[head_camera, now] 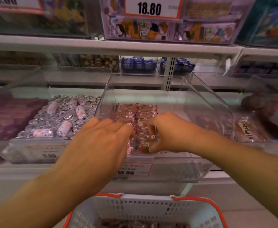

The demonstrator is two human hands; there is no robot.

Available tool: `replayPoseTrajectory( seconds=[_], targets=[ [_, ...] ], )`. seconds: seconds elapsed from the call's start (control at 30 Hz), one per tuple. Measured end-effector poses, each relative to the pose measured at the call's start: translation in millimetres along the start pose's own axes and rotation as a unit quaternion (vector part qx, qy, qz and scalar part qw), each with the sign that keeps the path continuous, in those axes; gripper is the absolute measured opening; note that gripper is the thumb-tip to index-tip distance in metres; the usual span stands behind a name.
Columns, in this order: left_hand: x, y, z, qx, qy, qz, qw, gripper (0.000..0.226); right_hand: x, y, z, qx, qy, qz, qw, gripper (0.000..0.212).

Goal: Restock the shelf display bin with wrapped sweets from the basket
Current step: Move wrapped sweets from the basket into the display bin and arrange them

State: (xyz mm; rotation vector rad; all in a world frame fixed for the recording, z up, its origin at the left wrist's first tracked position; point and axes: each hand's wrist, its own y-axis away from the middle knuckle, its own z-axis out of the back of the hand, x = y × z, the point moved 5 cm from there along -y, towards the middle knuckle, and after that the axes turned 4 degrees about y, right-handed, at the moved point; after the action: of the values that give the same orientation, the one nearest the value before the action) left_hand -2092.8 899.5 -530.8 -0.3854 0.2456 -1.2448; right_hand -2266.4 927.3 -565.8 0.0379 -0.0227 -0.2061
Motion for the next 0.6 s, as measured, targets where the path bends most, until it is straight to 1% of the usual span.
replayPoseTrajectory(
  seconds=[0.13, 0.2, 0.27, 0.3, 0.37, 0.4, 0.43, 0.47, 0.5, 0.53, 0.57, 0.6],
  targets=[
    [0, 1, -1, 0.002, 0.0, 0.006, 1.0, 0.019, -3, 3, 5, -0.009, 0.055, -0.008, 0.998, 0.05],
    [0, 1, 0, -0.008, 0.019, 0.009, 1.0, 0.022, -4, 7, 12, -0.014, 0.023, -0.02, 0.999, 0.052],
    [-1, 1, 3, -0.016, 0.059, 0.019, 0.998, 0.02, -3, 14, 23, -0.037, -0.001, -0.026, 0.999, 0.044],
    [-2, 1, 6, -0.03, 0.081, 0.022, 0.996, 0.018, -2, 19, 30, -0.061, -0.013, -0.026, 0.998, 0.036],
    [-4, 4, 19, -0.082, 0.115, 0.01, 0.99, 0.015, 3, 33, 50, -0.14, -0.054, -0.004, 0.989, 0.019],
    [-6, 7, 27, -0.109, 0.119, -0.012, 0.987, 0.014, 7, 44, 60, -0.181, -0.077, 0.02, 0.98, 0.016],
    [-8, 12, 33, -0.127, 0.118, -0.044, 0.984, 0.015, 12, 56, 68, -0.202, -0.105, 0.052, 0.972, 0.017],
    [-12, 19, 35, -0.133, 0.118, -0.081, 0.981, 0.017, 17, 69, 73, -0.191, -0.145, 0.089, 0.967, 0.017],
    [-18, 28, 34, -0.124, 0.12, -0.12, 0.978, 0.02, 22, 82, 72, -0.146, -0.184, 0.127, 0.964, 0.017],
    [-23, 36, 28, -0.099, 0.124, -0.149, 0.976, 0.022, 27, 93, 63, -0.07, -0.208, 0.158, 0.963, 0.017],
    [-30, 44, 16, -0.06, 0.126, -0.167, 0.976, 0.023, 33, 103, 46, 0.026, -0.21, 0.174, 0.962, 0.018],
    [-37, 52, -4, -0.002, 0.123, -0.166, 0.978, 0.022, 39, 113, 21, 0.13, -0.19, 0.177, 0.957, 0.019]
  ],
)
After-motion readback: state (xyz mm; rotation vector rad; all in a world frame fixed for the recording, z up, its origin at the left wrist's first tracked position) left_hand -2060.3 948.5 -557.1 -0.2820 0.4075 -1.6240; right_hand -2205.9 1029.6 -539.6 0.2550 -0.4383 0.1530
